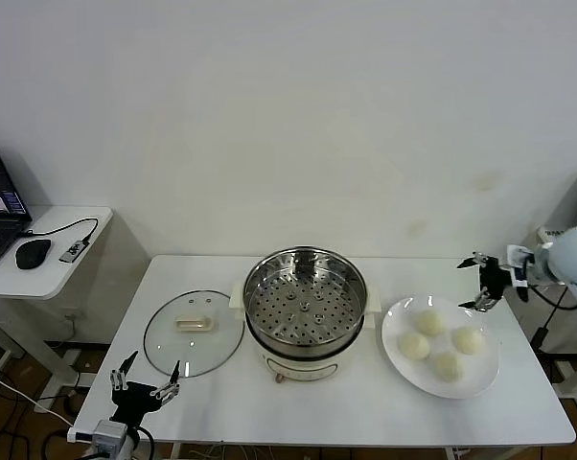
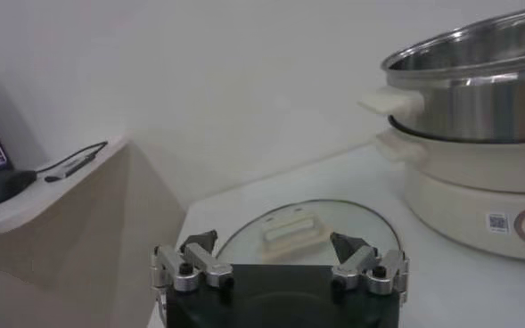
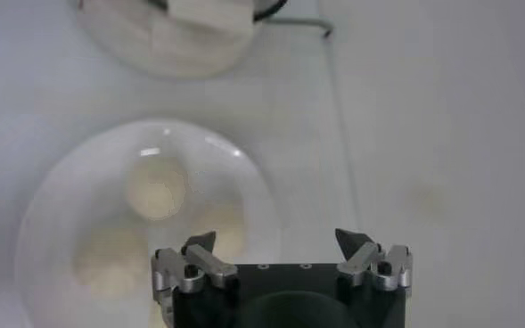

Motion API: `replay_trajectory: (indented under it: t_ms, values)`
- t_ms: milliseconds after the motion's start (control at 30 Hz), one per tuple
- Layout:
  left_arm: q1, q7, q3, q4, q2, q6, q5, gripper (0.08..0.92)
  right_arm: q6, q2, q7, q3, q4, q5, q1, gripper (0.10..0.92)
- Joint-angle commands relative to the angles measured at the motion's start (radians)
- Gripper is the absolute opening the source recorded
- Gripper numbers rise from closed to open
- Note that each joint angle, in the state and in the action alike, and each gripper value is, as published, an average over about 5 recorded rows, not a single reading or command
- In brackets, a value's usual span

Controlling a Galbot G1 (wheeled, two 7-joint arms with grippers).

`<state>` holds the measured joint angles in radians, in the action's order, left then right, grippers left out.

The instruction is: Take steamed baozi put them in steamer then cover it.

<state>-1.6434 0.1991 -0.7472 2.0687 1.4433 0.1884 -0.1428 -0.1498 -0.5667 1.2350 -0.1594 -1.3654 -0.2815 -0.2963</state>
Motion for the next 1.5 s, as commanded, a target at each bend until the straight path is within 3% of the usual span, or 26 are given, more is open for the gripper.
replay_trajectory:
  t_ms: [33,833,1500]
  values:
    - [-0.003,-0.001,0.001,0.005,0.004,0.0,-0.002,0.823,0.034,-0.068,0.062,-0.197,0.122,-0.098,0.129,0.823]
    - [-0.011,-0.003,0.003,-0.032,0.01,-0.006,-0.016,0.823,0.112,-0.243,-0.053,-0.134,0.298,-0.243,0.026,0.823]
    - [-0.016,-0.006,0.006,-0.054,0.02,-0.022,-0.031,0.823,0.114,-0.302,-0.077,-0.139,0.412,-0.255,0.054,0.823]
